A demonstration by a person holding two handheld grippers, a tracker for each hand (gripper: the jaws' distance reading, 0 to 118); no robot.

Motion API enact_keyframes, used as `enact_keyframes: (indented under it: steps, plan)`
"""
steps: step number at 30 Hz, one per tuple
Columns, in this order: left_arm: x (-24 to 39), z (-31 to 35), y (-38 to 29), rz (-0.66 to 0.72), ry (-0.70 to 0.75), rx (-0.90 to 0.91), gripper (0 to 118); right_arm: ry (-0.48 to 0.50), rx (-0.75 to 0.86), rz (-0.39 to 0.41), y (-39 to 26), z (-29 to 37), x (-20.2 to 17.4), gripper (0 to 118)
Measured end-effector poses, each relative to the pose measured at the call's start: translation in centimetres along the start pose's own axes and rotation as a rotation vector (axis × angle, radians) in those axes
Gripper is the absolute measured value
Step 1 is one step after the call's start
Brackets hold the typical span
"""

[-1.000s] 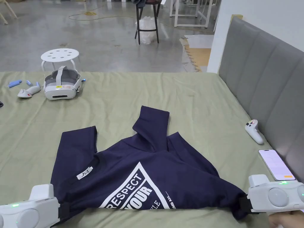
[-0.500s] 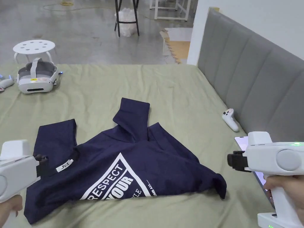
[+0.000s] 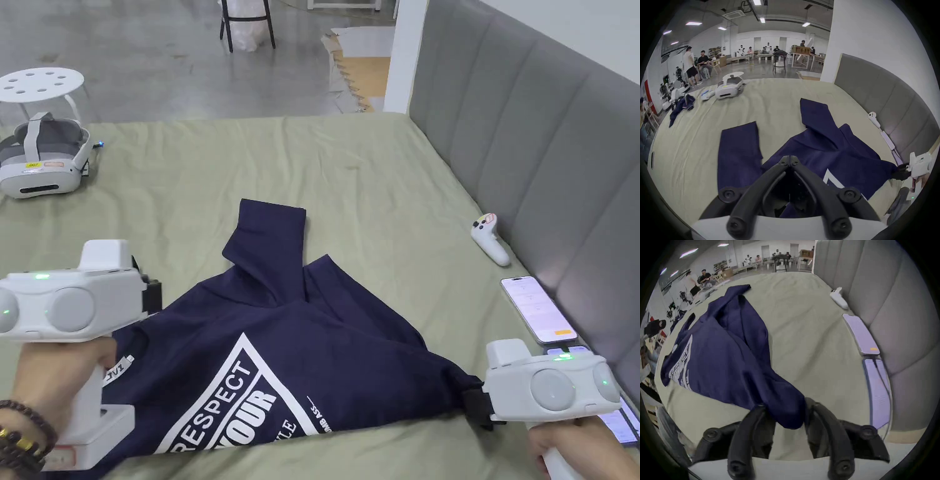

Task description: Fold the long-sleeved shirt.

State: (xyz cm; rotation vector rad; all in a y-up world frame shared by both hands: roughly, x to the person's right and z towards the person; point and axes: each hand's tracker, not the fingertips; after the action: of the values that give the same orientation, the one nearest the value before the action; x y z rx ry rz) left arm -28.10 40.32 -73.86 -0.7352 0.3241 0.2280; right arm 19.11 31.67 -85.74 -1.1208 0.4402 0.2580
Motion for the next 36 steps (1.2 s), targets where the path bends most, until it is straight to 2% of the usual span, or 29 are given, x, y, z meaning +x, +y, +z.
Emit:
enact_keyframes:
  steps: [1, 2, 3, 4, 5, 6, 9, 14, 16, 17, 18, 19, 20, 21, 23, 26, 28, 31, 33, 36]
  plan:
    - [0.4, -1.3, 0.5, -0.014, -0.001, -0.016, 14, -0.007, -0.001, 0.003, 0.0, -0.2, -0.1, 21]
    - [0.7, -2.9, 1.2, -0.016, -0.001, -0.022, 36, -0.007, 0.003, 0.01, 0.0, -0.4, 0.0, 10]
    - [0.8, -4.5, 1.9, -0.022, -0.009, -0.028, 78, 0.001, 0.015, 0.015, -0.1, -0.5, -0.1, 9]
    - [1.1, -6.0, 2.4, -0.033, -0.018, -0.046, 99, -0.001, 0.017, 0.011, -0.1, -0.4, -0.1, 8]
    - [1.5, -7.8, 2.9, -0.058, -0.03, -0.099, 108, -0.002, 0.012, 0.016, -0.2, -0.3, -0.2, 8]
    - [1.7, -9.5, 3.4, -0.076, -0.036, -0.129, 107, -0.004, 0.01, 0.04, -0.3, -0.2, -0.5, 8]
    - [2.3, -13.7, 3.9, -0.143, -0.053, -0.173, 93, -0.001, 0.011, 0.038, -0.6, -0.2, -0.4, 8]
    - [2.8, -18.8, 1.5, -0.245, 0.057, -0.427, 93, 0.014, 0.005, 0.036, -0.2, -0.3, -0.1, 8]
    - [2.3, -17.7, 2.3, -0.167, 0.029, -0.348, 87, 0.014, 0.0, 0.039, -0.2, -0.3, -0.1, 8]
    - [2.0, -16.7, 3.1, -0.095, -0.024, -0.338, 68, 0.015, -0.003, 0.042, 0.0, -0.2, -0.1, 8]
    - [1.8, -15.4, 3.7, -0.083, -0.03, -0.284, 12, 0.015, -0.002, 0.044, 0.3, 0.0, 0.0, 8]
    - [1.9, -14.1, 4.3, -0.073, -0.108, -0.278, 6, 0.024, 0.012, 0.037, 0.5, 0.4, 0.1, 8]
    - [1.3, -12.7, 5.3, -0.129, -0.042, -0.268, 6, 0.034, 0.031, 0.025, 1.0, 1.1, 0.0, 8]
    - [0.8, -11.3, 6.1, -0.138, -0.07, -0.263, 6, 0.031, 0.044, 0.03, 1.5, 1.8, -0.1, 8]
    - [0.9, -9.0, 6.2, -0.104, -0.086, -0.201, 6, 0.023, 0.112, 0.059, 2.9, 3.7, -0.4, 8]
    - [-0.8, -3.4, 9.1, -0.046, -0.104, -0.067, 6, 0.079, 0.217, 0.051, 6.4, 7.4, -0.9, 8]
    - [-2.2, 1.0, 12.0, -0.022, -0.102, 0.045, 6, 0.095, 0.292, 0.079, 9.8, 10.5, -1.5, 8]
    - [-4.3, 8.2, 18.0, 0.046, -0.083, 0.222, 6, 0.072, 0.419, 0.155, 16.8, 16.0, -2.9, 8]
    - [-5.2, 12.7, 22.6, 0.062, -0.073, 0.32, 6, 0.089, 0.496, 0.165, 21.8, 20.3, -3.9, 8]
    - [-9.1, 15.6, 31.4, 0.05, -0.018, 0.397, 6, 0.091, 0.602, 0.171, 29.8, 26.9, -5.5, 8]
